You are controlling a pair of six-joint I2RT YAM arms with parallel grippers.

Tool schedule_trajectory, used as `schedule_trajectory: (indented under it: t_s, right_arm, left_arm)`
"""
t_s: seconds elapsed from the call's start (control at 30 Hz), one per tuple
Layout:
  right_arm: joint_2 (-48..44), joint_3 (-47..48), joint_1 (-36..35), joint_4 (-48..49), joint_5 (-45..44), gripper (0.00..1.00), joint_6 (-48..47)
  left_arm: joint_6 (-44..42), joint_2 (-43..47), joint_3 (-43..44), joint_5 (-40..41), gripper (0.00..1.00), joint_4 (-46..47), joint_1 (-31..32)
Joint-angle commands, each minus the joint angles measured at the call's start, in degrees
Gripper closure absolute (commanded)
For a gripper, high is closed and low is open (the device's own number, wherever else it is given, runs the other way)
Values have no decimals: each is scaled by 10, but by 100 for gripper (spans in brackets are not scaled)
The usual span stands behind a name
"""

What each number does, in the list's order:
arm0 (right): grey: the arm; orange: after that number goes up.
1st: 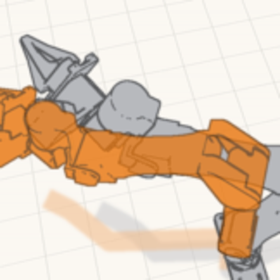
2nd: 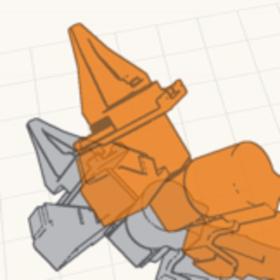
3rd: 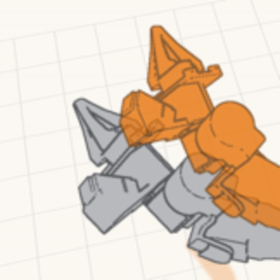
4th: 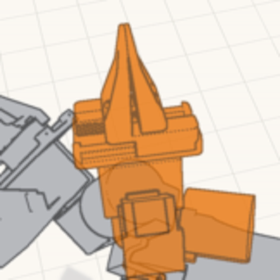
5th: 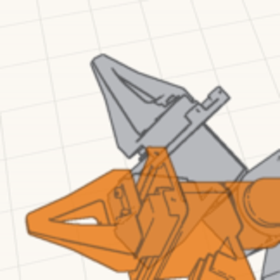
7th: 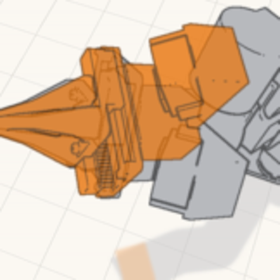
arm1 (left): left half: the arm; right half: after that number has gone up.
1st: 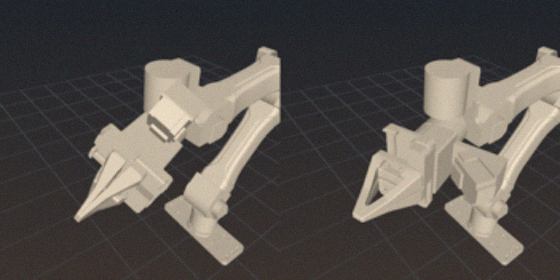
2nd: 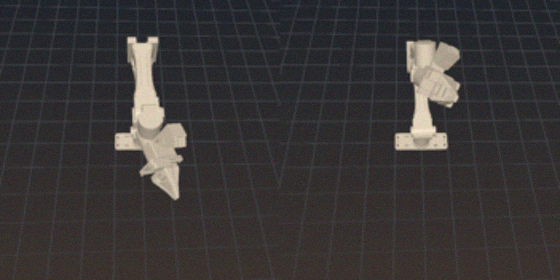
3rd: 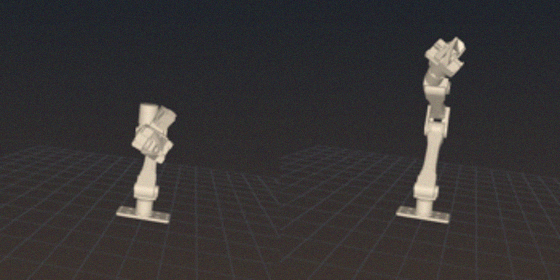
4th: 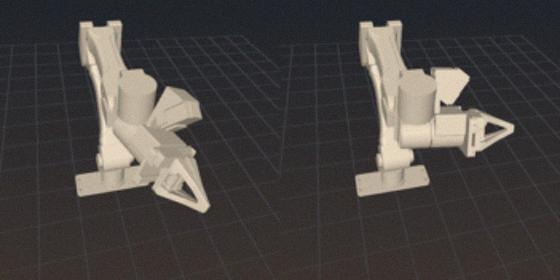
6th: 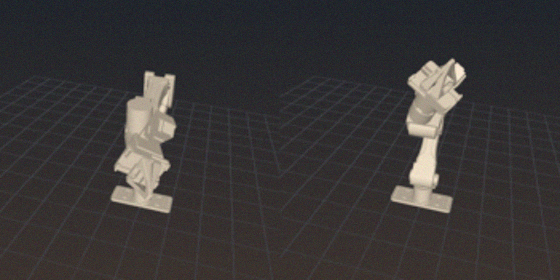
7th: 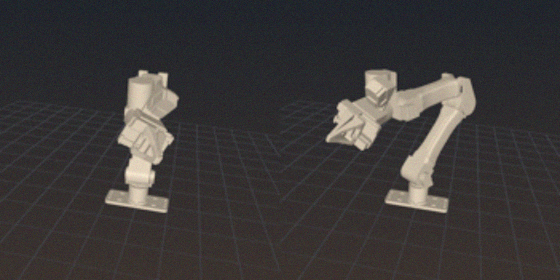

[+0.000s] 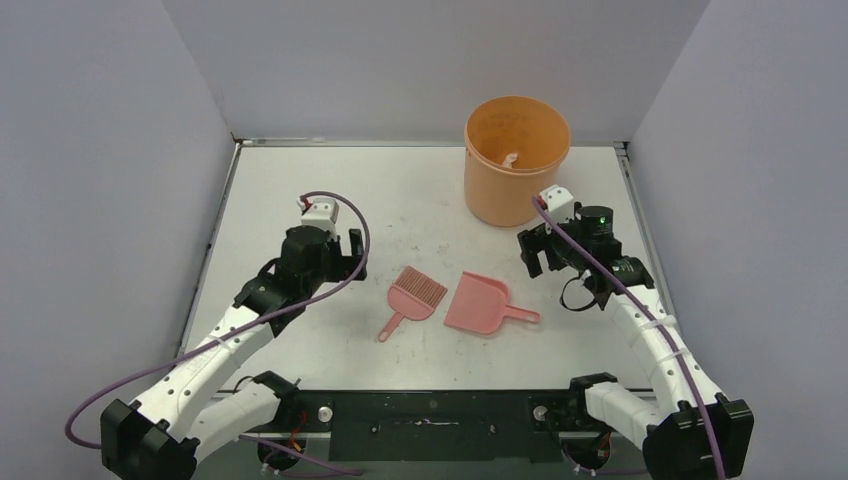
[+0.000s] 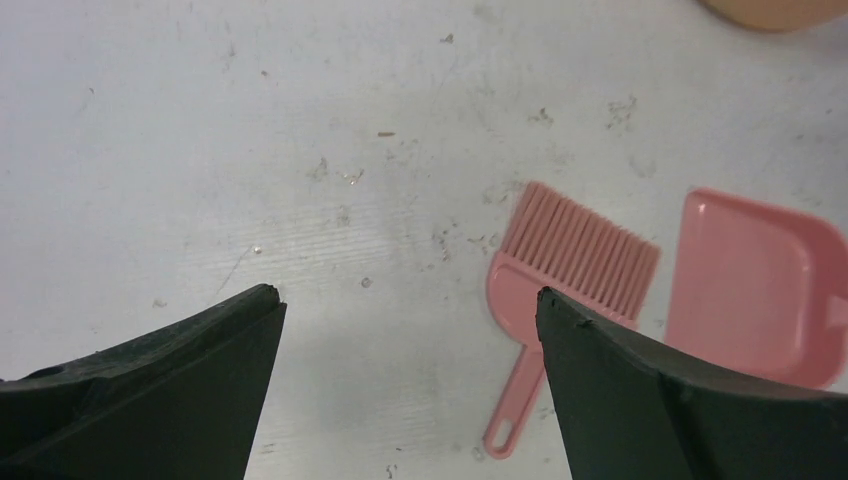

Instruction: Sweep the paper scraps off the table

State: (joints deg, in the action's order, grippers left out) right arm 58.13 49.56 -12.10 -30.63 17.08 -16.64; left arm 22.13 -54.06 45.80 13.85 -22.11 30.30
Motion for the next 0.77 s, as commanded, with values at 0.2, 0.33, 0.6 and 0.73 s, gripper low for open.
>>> schedule_trajectory:
  t_s: [0.2,0.33,0.6,0.73]
  right_arm:
    - [-93,-116,93,221,-87,10,181]
    - [-92,-100,119,206,-88,10,196]
    - [-108,-104,135,207,-76,10,185]
    - [-103,-102,141,206,-83,10,193]
  left_arm:
    - [-71,53,-47,-13,3,45,-1]
    - [-76,70,-57,-5,4,49,-1]
    - [-78,72,-60,-14,3,49,-1]
    - [-77,71,-60,-14,3,48,-1]
